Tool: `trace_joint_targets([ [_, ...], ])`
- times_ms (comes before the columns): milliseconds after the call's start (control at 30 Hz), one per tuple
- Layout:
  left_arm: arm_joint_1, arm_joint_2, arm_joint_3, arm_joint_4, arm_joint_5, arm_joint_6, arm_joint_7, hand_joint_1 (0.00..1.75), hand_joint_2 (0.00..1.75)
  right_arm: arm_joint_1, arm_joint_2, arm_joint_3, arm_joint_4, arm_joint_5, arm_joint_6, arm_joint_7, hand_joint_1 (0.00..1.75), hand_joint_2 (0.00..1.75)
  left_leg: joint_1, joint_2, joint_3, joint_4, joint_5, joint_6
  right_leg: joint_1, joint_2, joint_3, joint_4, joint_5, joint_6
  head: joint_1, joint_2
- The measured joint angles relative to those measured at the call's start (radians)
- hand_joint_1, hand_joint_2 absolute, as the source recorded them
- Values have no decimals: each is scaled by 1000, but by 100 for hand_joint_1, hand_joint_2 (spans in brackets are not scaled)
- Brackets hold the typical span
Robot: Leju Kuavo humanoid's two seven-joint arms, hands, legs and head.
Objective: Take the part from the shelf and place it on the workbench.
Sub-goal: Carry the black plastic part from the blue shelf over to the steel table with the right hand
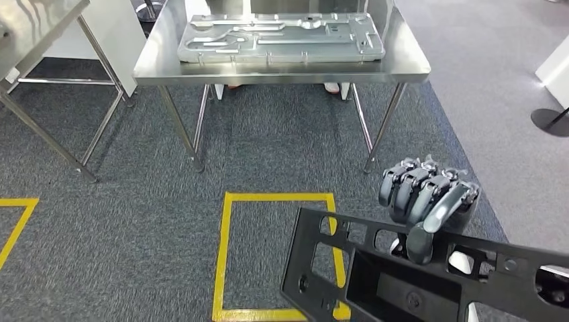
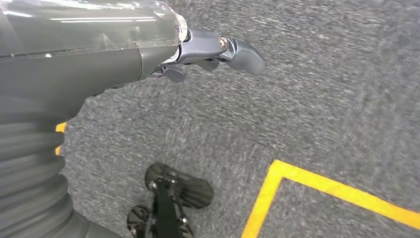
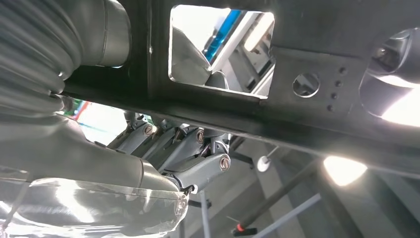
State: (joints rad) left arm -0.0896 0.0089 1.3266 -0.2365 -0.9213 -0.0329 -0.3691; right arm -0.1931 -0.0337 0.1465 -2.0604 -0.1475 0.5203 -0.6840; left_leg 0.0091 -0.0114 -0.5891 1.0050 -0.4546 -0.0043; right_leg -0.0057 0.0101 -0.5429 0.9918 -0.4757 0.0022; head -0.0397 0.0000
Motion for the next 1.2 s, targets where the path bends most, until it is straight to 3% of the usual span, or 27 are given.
trace_joint_targets([
  [100, 1, 0, -1, 0, 0, 0, -1, 0, 175, 1, 0, 0, -1, 0, 0, 0, 169, 175, 5, 3, 8, -9, 15, 22, 0, 1, -5, 20, -21, 17, 0, 0],
  [133, -1, 0, -2, 0, 0, 0, -1, 0, 175, 1, 0, 0, -1, 0, 0, 0, 169, 175, 7, 5, 11, -13, 16, 27, 0, 0, -22, 58, -44, 21, 0, 0],
  [200, -2, 0, -3, 0, 0, 0, -1, 0, 175, 3, 0, 0, 0, -1, 0, 0, 169, 175, 5, 9, 13, -15, 14, 34, -2, -2, -90, 190, -107, 25, 0, 0],
  [233, -2, 0, -3, 0, 0, 0, -1, 0, 175, 5, 0, 0, 0, -1, 0, 0, 169, 175, 3, 10, 13, -14, 12, 36, -3, -2, -126, 255, -129, 27, 0, 0],
  [267, -2, 0, -3, 0, 0, 0, -1, 0, 175, 7, 0, 0, 0, -1, 0, 0, 169, 175, 2, 11, 15, -14, 10, 36, -4, -3, -150, 292, -132, 28, 0, 0],
  [300, -2, 0, -3, 0, 0, 0, -1, 0, 175, 8, 0, 0, 0, -1, 0, 0, 169, 175, 1, 12, 17, -13, 8, 36, -4, -3, -154, 289, -115, 27, 0, 0],
  [333, -2, 0, -3, 0, 0, 0, -1, 0, 175, 9, 0, 0, 0, -1, 0, 0, 169, 175, 0, 13, 21, -13, 5, 35, -5, -5, -135, 243, -80, 25, 0, 0],
  [367, -2, 0, -4, 0, 0, 0, -1, 0, 175, 9, 0, 0, 0, -1, 0, 0, 169, 175, -1, 13, 25, -12, 2, 33, -4, -10, -102, 169, -38, 21, 0, 0],
  [433, -2, 0, -4, 0, 0, 0, -1, 0, 175, 8, 0, 0, 0, -2, 0, 0, 169, 175, -5, 15, 31, -10, -4, 27, 2, -24, -44, 44, 12, 11, 0, 0],
  [500, -2, -1, -4, 0, -1, 0, -1, 0, 175, 9, 0, 0, 0, -6, 1, 0, 169, 175, -7, 19, 33, -10, -7, 17, 8, -27, -30, 6, 18, 4, 0, 0],
  [600, -3, -1, -5, 0, -4, -1, -1, 0, 175, 9, 1, 0, 0, -16, 2, 0, 169, 175, -5, 23, 31, 3, -22, 1, 2, -17, -27, -3, 24, -8, 0, 0],
  [667, -3, -1, -5, 0, -6, -1, -1, 0, 175, 10, 6, 0, 0, -19, 6, 0, 169, 175, -2, 21, -4, 85, -72, -9, -2, -12, -22, -9, 26, -16, 0, 0],
  [733, -2, -1, -6, 0, -9, -1, -1, 0, 175, 12, 14, 0, 1, -18, 14, 0, 169, 175, 0, 20, -69, 223, -135, -16, -1, -6, -22, -8, 25, -19, 0, 0],
  [767, -2, -2, -6, 0, -10, -1, -1, 0, 175, 13, 18, 0, 2, -17, 17, 0, 169, 175, 2, 20, -96, 275, -151, -19, -1, -2, -22, -7, 25, -20, 0, 0],
  [800, -2, -2, -6, 0, -11, -1, -1, 0, 175, 13, 21, 0, 2, -16, 19, 0, 169, 175, 4, 20, -106, 292, -145, -22, -1, 2, -22, -6, 24, -19, 0, 0],
  [833, -2, -2, -6, 0, -11, -1, -1, 0, 175, 13, 25, -1, 2, -16, 20, 0, 169, 175, 6, 20, -97, 268, -121, -23, -2, 7, -21, -4, 23, -18, 0, 0],
  [900, -2, -1, -7, 0, -13, -1, -1, 0, 175, 11, 32, -2, 3, -17, 20, 0, 169, 175, 11, 9, -34, 132, -48, -23, -3, 18, -20, 3, 18, -13, 0, 0],
  [967, -3, -1, -7, 0, -16, -1, -1, 0, 175, 9, 37, -4, 5, -18, 20, 0, 169, 175, 10, -6, 18, 24, -13, -15, -2, 27, -22, 10, 14, -3, 0, 0],
  [1100, -4, -1, -8, 0, -22, -1, -2, 0, 175, 10, 43, -17, 1, -7, 25, 0, 169, 175, 5, -7, 27, 3, -11, 12, -4, 31, -27, 14, 12, 20, 0, 0],
  [1167, -4, -1, -8, 0, -23, -1, -4, 0, 175, 9, 46, -26, -4, 0, 32, 0, 169, 175, 7, -2, 28, -3, -6, 26, -6, 17, -49, 66, -23, 30, 0, 0],
  [1200, -3, -1, -8, 0, -24, -1, -4, 0, 175, 10, 47, -30, -5, 3, 34, 0, 169, 175, 7, 1, 28, -4, -5, 30, -7, 9, -76, 125, -54, 32, 0, 0],
])
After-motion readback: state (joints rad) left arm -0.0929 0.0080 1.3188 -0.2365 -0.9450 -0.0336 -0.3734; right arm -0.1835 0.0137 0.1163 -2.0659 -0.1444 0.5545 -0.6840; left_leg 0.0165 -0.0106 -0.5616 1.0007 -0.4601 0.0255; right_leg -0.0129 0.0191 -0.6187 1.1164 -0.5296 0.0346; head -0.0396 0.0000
